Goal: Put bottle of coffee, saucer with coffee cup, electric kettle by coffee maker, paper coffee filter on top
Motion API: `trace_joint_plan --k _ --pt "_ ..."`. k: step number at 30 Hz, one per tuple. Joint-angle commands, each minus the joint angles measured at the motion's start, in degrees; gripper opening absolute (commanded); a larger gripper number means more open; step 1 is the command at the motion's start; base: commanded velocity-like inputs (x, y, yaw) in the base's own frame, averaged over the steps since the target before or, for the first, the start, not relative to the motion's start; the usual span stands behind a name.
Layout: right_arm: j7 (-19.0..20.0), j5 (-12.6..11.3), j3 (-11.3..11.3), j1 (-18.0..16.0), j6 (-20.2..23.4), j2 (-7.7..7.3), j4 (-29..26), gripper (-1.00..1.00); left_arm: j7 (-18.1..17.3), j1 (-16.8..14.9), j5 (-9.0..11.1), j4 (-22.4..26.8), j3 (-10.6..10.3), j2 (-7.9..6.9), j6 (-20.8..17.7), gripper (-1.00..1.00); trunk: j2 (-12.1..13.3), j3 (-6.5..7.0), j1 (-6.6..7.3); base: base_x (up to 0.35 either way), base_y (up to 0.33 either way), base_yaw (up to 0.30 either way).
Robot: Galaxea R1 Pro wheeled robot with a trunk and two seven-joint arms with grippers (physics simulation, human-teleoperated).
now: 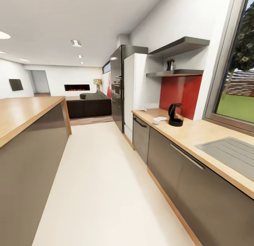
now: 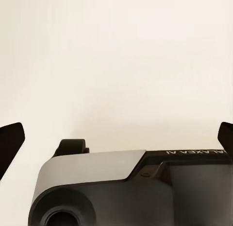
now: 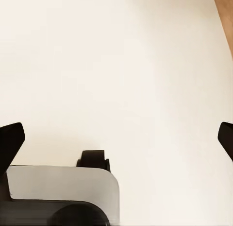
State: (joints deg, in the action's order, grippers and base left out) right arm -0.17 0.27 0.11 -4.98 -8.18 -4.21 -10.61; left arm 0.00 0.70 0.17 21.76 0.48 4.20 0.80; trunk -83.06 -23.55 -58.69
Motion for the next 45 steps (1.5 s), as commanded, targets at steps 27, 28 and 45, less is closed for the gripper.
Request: trace_joint_plan --k 27,28,45 --pt "-0.09 -0.01 0.15 -0.03 -0.35 0.07 1.47 1.0 0.0 0.0 0.03 0.07 0.05 0.01 0.08 1.0 -0.02 -0.05 -0.04 0.327 -0.001 0.127" --pt "-0.09 -0.01 0.15 -0.03 -0.35 0.07 1.47 1.0 0.0 0.0 0.02 0.06 0.05 0.01 0.08 1.0 -0.02 -0.05 -0.04 0.327 0.0 0.269" --pt "-0.09 -0.01 0.15 -0.03 -0.35 0.08 1.47 1.0 0.0 0.0 0.03 0.11 0.05 0.0 0.08 1.0 -0.02 -0.05 -0.04 0.327 0.0 0.272"
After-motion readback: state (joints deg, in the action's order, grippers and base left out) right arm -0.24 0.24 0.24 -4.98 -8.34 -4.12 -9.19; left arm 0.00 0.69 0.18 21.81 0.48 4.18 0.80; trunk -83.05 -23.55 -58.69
